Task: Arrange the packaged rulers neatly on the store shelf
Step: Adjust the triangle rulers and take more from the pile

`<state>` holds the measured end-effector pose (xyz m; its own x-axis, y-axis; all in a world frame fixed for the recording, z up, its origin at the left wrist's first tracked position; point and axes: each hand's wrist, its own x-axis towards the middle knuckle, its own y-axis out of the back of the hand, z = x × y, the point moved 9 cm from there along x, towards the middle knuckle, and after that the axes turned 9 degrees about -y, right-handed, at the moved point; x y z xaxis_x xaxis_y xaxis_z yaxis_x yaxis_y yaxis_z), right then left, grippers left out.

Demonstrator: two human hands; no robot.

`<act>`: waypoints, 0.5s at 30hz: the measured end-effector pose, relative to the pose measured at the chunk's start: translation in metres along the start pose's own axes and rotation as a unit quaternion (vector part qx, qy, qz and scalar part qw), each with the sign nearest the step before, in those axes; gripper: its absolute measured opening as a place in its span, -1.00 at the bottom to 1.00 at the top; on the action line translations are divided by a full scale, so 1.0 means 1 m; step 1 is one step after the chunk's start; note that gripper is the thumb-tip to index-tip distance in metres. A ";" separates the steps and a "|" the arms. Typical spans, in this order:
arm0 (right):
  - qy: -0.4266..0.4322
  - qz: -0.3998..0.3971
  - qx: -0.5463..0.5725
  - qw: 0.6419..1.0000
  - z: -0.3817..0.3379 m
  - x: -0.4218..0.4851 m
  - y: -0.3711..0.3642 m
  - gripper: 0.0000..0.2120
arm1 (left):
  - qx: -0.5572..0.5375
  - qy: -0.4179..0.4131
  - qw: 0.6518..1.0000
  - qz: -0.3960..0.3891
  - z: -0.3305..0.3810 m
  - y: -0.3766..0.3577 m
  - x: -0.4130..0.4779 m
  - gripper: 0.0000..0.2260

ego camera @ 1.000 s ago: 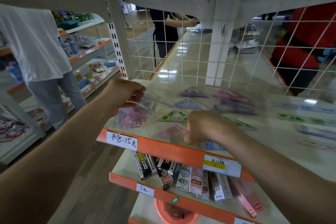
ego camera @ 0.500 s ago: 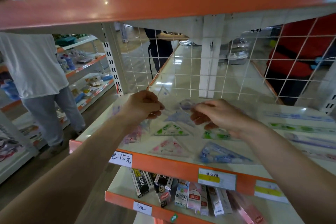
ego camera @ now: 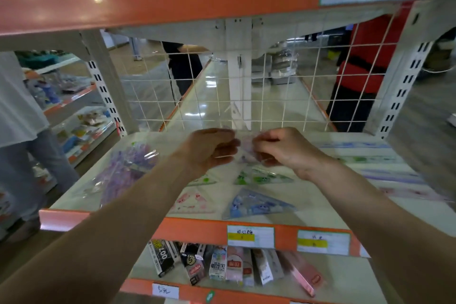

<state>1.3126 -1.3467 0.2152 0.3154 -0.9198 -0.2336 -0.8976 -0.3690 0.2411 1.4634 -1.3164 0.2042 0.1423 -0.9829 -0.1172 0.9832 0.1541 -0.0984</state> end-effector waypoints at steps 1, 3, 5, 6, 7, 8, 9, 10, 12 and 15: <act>-0.008 -0.011 0.006 1.000 0.005 -0.001 -0.001 -0.96 | 0.007 0.005 1.000 -0.010 -0.003 -0.008 -0.001 -0.95; -0.020 -0.026 -0.004 0.999 0.012 -0.004 0.000 -0.97 | 0.040 -0.001 0.999 -0.022 -0.005 -0.017 0.000 -0.94; -0.019 0.000 0.004 1.000 0.013 -0.005 0.014 -0.94 | 0.093 -0.018 0.995 -0.038 0.000 -0.022 0.002 -0.90; -0.016 0.019 0.030 0.999 0.012 -0.004 0.024 -0.94 | 0.119 -0.023 0.991 -0.054 0.003 -0.026 0.002 -0.88; -0.013 0.033 0.063 0.997 0.011 -0.004 0.032 -0.93 | 0.139 -0.025 0.987 -0.073 0.006 -0.031 0.001 -0.86; -0.011 0.038 0.093 0.995 0.009 -0.005 0.039 -0.92 | 0.161 -0.026 0.982 -0.093 0.007 -0.037 0.000 -0.85; -0.008 0.037 0.114 0.993 0.007 -0.005 0.042 -0.90 | 0.183 -0.026 0.977 -0.108 0.008 -0.042 -0.001 -0.85; 0.000 0.034 0.124 0.992 0.004 -0.006 0.043 -0.88 | 0.201 -0.025 0.972 -0.117 0.009 -0.047 -0.002 -0.86; 0.041 0.054 0.109 0.992 -0.006 -0.009 0.048 -0.85 | 0.232 -0.034 0.966 -0.106 0.010 -0.049 0.001 -0.91; 0.168 0.197 -0.044 0.965 -0.036 -0.022 0.073 -0.86 | 0.248 -0.054 0.967 -0.027 0.021 -0.034 0.008 -0.87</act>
<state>1.2513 -1.3580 0.2716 0.0507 -0.9768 0.2081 -0.9433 0.0216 0.3311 1.4337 -1.3318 0.2273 0.0731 -0.9972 -0.0182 0.9195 0.0604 0.3883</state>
